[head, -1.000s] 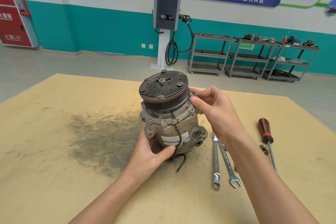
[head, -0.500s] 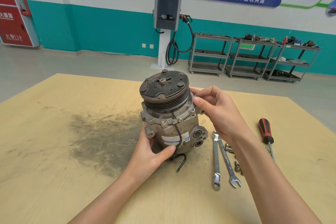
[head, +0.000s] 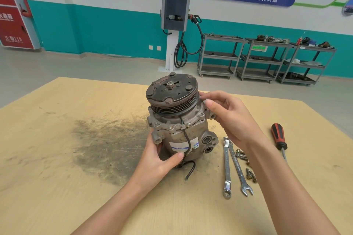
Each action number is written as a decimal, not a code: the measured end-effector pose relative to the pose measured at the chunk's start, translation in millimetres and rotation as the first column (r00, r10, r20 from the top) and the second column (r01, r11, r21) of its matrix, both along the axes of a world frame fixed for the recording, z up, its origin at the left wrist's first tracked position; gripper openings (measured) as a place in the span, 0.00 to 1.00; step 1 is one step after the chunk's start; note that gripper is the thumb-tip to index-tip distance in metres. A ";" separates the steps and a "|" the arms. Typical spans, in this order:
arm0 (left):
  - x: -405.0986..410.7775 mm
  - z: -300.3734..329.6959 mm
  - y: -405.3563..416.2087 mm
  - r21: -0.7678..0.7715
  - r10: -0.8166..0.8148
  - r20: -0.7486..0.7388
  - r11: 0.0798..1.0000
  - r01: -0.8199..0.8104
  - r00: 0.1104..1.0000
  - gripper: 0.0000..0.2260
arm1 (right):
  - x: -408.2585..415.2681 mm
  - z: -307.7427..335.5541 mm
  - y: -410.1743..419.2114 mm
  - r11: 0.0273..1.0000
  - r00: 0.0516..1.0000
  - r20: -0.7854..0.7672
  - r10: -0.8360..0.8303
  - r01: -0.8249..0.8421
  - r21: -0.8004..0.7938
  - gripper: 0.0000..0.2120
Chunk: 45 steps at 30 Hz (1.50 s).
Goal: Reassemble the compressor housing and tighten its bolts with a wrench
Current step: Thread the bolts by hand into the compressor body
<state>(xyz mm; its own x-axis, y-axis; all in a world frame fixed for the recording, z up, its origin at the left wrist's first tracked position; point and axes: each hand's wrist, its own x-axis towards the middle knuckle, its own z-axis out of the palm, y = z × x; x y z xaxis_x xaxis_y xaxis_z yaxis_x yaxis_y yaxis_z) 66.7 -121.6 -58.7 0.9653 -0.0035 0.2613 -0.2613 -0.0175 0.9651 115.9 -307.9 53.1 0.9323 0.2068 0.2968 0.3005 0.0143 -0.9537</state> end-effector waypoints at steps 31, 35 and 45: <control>-0.9 3.3 -2.1 0.002 -0.009 0.029 1.000 0.009 1.000 0.33 | -5.7 17.4 -20.1 0.997 0.997 -0.065 -0.045 0.048 0.052 0.11; 0.6 -0.3 -1.4 -0.010 -0.010 0.037 1.000 0.010 0.999 0.31 | -4.2 10.0 -58.7 0.977 0.976 -0.060 -0.208 0.204 -0.068 0.04; 2.0 -1.8 -5.0 -0.030 -0.007 0.046 1.000 0.009 0.999 0.31 | -17.1 -75.1 -122.9 0.250 0.930 0.262 -0.257 0.326 -0.912 0.08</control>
